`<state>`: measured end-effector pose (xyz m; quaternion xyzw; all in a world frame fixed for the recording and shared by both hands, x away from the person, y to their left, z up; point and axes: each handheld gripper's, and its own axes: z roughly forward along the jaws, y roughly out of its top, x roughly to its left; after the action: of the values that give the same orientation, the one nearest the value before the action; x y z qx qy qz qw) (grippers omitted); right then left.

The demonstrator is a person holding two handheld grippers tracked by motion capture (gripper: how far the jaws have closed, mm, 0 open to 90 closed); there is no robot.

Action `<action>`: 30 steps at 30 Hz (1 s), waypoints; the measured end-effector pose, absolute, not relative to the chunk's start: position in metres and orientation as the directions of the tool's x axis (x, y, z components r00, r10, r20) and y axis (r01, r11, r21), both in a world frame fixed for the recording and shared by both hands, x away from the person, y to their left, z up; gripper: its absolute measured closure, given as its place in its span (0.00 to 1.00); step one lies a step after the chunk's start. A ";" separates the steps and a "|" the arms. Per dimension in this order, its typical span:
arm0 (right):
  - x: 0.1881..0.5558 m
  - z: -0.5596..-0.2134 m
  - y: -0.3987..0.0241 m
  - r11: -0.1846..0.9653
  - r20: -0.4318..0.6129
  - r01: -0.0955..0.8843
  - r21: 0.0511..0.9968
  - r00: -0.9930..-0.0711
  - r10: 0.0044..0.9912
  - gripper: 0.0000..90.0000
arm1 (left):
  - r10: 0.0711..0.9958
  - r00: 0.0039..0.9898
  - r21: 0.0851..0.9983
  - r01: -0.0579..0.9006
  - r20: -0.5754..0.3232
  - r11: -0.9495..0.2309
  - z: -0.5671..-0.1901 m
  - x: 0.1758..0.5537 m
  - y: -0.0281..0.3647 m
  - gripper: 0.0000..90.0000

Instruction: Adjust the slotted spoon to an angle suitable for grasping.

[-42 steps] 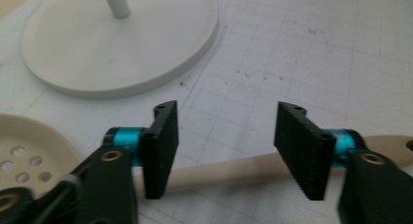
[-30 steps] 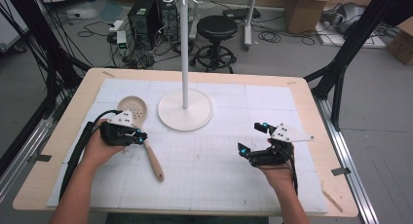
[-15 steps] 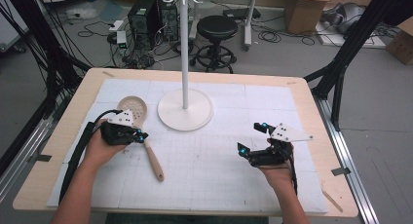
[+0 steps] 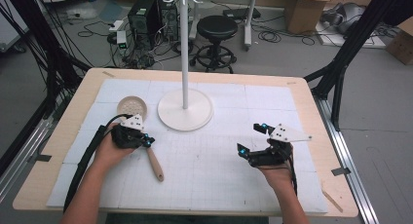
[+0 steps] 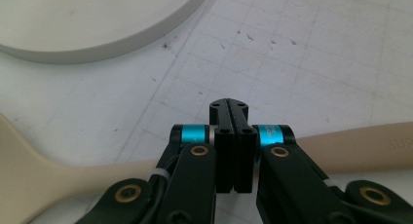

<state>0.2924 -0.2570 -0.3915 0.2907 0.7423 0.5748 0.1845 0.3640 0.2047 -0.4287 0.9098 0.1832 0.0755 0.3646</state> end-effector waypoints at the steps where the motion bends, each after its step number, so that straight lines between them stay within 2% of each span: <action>1: 0.292 -0.392 -0.257 0.169 0.064 0.224 0.960 -0.762 0.645 0.04 | 0.399 0.917 0.693 0.290 -0.003 -0.661 -0.429 0.363 0.204 0.98; 2: 0.293 -0.392 -0.257 0.174 0.061 0.223 0.959 -0.762 0.644 0.04 | 0.420 0.907 0.699 0.300 0.000 -0.649 -0.428 0.361 0.204 0.91; 3: 0.293 -0.392 -0.257 0.174 0.061 0.223 0.959 -0.762 0.644 0.04 | 0.455 0.890 0.708 0.314 0.012 -0.633 -0.425 0.359 0.203 0.91; 4: 0.293 -0.392 -0.257 0.176 0.058 0.221 0.959 -0.763 0.643 0.04 | 0.535 0.845 0.736 0.372 -0.015 -0.566 -0.421 0.355 0.202 0.72; 7: 0.292 -0.392 -0.257 0.176 0.058 0.220 0.960 -0.765 0.642 0.04 | 0.586 0.809 0.755 0.412 -0.045 -0.510 -0.418 0.353 0.203 0.54; 8: 0.292 -0.392 -0.257 0.173 0.060 0.221 0.960 -0.762 0.644 0.04 | 0.652 0.755 0.759 0.462 -0.066 -0.458 -0.417 0.352 0.207 0.49; 10: 0.293 -0.392 -0.258 0.170 0.061 0.220 0.961 -0.762 0.645 0.04 | 0.680 0.728 0.763 0.487 -0.086 -0.425 -0.418 0.353 0.213 0.44; 14: 0.293 -0.391 -0.258 0.168 0.061 0.219 0.961 -0.762 0.645 0.04 | 0.670 0.738 0.771 0.469 -0.074 -0.431 -0.415 0.352 0.216 0.42; 16: 0.293 -0.392 -0.258 0.170 0.059 0.218 0.961 -0.763 0.643 0.04 | 0.645 0.763 0.776 0.434 -0.045 -0.458 -0.413 0.353 0.217 0.41; 17: 0.293 -0.392 -0.258 0.170 0.062 0.222 0.960 -0.763 0.644 0.04 | 0.612 0.791 0.769 0.388 0.004 -0.508 -0.410 0.354 0.217 0.40; 18: 0.293 -0.392 -0.258 0.170 0.062 0.222 0.960 -0.763 0.644 0.04 | 0.612 0.791 0.769 0.388 0.004 -0.508 -0.410 0.354 0.217 0.39; 21: 0.294 -0.392 -0.257 0.172 0.061 0.222 0.960 -0.763 0.643 0.04 | 0.512 0.858 0.779 0.303 0.027 -0.549 -0.403 0.358 0.217 0.38; 22: 0.294 -0.392 -0.257 0.173 0.062 0.223 0.959 -0.765 0.641 0.04 | 0.471 0.881 0.778 0.271 0.036 -0.567 -0.400 0.359 0.216 0.34; 25: 0.295 -0.393 -0.257 0.174 0.061 0.222 0.959 -0.764 0.643 0.04 | 0.369 0.928 0.714 0.224 0.052 -0.663 -0.394 0.363 0.208 0.22; 26: 0.295 -0.393 -0.257 0.176 0.060 0.223 0.959 -0.764 0.642 0.04 | 0.313 0.948 0.647 0.201 0.062 -0.735 -0.395 0.366 0.203 0.20; 27: 0.295 -0.393 -0.257 0.176 0.060 0.223 0.959 -0.764 0.642 0.04 | 0.313 0.948 0.647 0.201 0.062 -0.735 -0.395 0.366 0.203 0.20; 30: 0.294 -0.393 -0.256 0.180 0.059 0.222 0.958 -0.768 0.638 0.04 | 0.204 0.975 0.532 0.125 0.091 -0.837 -0.399 0.371 0.192 0.20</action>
<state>0.2941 -0.2564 -0.3931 0.2882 0.7463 0.5719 0.1816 0.3706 0.1915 -0.3986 0.9558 0.0861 0.0723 0.2718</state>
